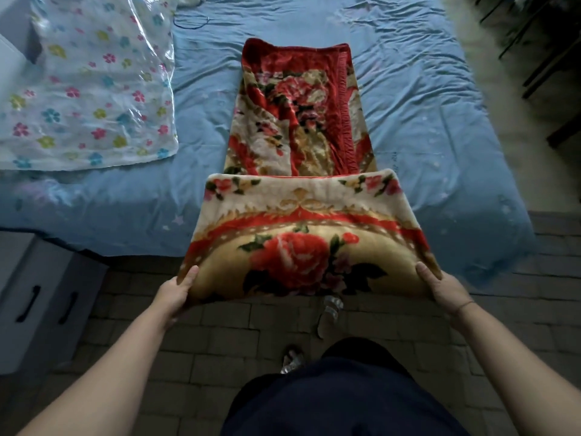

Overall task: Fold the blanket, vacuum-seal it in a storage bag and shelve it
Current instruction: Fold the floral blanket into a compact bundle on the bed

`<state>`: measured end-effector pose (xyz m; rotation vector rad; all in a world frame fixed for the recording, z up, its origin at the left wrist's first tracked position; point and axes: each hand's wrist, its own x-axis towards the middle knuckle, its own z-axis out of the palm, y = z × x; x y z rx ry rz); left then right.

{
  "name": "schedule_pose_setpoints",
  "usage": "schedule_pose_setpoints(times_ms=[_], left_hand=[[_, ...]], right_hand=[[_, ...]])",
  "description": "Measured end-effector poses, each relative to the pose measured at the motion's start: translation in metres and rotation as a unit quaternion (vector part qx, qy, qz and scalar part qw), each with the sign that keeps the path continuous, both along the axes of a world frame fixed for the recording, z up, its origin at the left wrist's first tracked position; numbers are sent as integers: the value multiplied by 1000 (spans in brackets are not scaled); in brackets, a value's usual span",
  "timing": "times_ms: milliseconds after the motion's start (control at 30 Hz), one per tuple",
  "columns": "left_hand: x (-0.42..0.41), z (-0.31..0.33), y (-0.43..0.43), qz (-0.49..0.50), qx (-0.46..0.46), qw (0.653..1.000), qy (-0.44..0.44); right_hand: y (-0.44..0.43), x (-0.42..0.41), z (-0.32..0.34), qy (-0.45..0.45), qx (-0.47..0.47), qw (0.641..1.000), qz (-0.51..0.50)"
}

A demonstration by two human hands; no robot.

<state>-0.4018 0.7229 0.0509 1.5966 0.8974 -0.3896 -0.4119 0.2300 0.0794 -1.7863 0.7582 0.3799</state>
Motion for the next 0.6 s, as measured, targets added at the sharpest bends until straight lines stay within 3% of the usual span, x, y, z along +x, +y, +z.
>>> schedule_pose_setpoints(times_ms=[167, 367, 600], left_hand=[[32, 14, 8, 27, -1, 999, -19], [113, 57, 16, 68, -45, 995, -56], [276, 111, 20, 107, -118, 981, -115]], right_hand=[[8, 22, 22, -1, -10, 1000, -14], [4, 91, 55, -36, 107, 988, -103], [5, 238, 107, -100, 219, 965, -107]])
